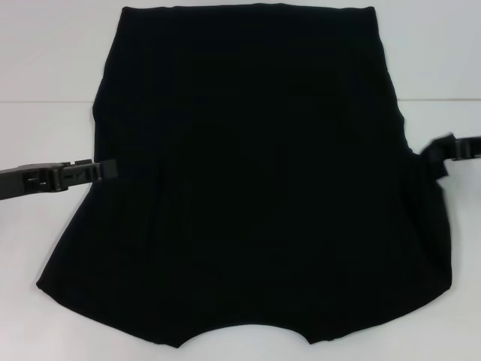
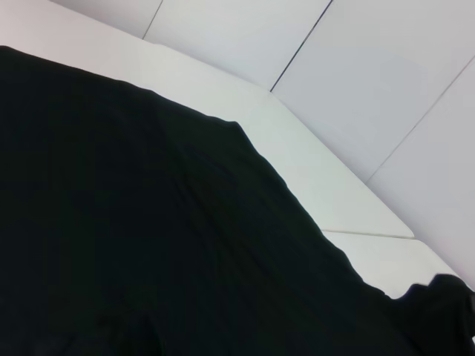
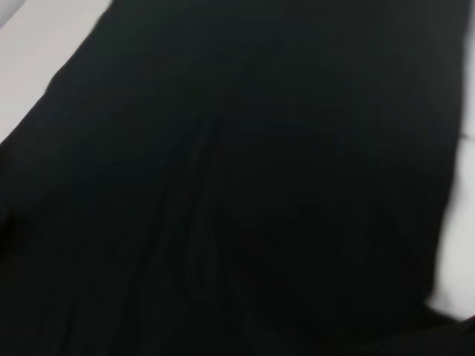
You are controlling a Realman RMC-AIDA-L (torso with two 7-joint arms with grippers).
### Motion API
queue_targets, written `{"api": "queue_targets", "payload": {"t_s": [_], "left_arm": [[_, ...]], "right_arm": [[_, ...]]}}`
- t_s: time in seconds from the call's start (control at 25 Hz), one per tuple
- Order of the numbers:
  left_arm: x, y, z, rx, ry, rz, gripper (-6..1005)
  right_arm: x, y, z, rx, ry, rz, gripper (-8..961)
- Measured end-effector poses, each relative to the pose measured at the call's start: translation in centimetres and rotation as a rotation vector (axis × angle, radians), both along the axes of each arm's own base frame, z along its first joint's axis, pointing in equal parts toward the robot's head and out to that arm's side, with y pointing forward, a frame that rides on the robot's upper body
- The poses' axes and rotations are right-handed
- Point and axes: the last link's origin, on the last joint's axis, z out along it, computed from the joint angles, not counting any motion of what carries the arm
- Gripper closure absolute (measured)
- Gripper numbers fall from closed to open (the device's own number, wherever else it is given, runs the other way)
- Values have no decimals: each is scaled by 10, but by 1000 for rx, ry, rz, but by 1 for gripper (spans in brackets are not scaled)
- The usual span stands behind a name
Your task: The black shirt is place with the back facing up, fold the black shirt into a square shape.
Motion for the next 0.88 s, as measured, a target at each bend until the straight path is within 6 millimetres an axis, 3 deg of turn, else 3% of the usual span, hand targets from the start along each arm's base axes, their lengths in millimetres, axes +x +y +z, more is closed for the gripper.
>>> {"api": "queue_targets", "payload": {"t_s": [0.08, 0.44, 0.64, 0.88], "left_arm": [[-1, 0, 1, 6, -4, 4, 267], [-4, 0, 4, 26, -4, 14, 268], [-6, 1, 4, 34, -1, 23, 268], [-7, 2, 4, 38, 1, 28, 267]], "right_arm": [[-20, 4, -11, -43, -79, 116, 922], [-54, -1, -59, -248, -255, 393, 923], [-57, -5, -72, -277, -277, 426, 923], [-49, -3, -65, -243, -252, 342, 889]]}}
